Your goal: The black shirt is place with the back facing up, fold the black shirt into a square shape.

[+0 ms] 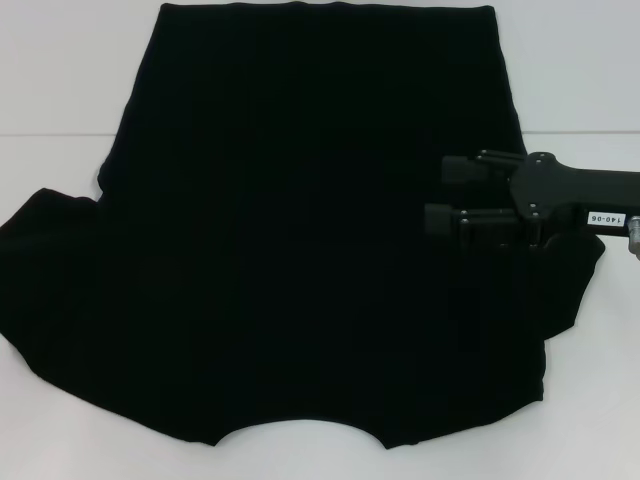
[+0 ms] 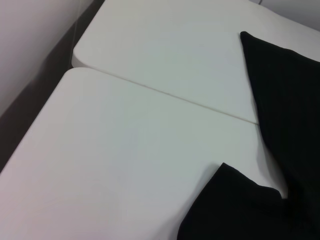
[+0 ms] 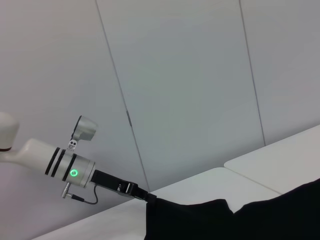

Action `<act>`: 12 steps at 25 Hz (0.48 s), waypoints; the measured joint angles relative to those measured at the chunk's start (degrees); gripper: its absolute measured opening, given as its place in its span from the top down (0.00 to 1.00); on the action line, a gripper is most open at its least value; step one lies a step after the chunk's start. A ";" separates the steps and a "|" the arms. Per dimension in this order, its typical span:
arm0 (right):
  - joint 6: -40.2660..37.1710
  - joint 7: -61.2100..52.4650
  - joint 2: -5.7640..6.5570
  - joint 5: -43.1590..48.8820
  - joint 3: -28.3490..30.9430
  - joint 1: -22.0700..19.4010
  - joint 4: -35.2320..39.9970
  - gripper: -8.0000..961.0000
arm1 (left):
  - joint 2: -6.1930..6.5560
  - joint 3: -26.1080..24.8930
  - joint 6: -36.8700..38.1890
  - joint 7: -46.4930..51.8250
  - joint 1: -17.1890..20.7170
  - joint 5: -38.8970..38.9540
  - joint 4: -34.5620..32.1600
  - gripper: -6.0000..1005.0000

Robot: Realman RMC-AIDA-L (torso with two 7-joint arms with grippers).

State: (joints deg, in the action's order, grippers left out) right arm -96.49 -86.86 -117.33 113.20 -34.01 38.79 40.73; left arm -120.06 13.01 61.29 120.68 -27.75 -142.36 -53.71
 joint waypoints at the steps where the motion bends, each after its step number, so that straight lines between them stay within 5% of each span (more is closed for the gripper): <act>1: 0.00 0.03 0.00 0.00 0.00 0.04 -0.05 0.06 | 0.00 0.00 0.01 0.08 0.00 0.00 0.00 0.99; 12: 0.44 0.34 0.00 0.00 0.03 0.11 -0.22 0.06 | 0.03 -0.09 0.70 0.79 0.59 0.18 -0.76 0.99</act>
State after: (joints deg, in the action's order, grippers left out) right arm -96.05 -86.51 -117.33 113.20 -33.98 38.90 40.51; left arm -120.02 12.92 61.99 121.46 -27.16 -142.19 -54.46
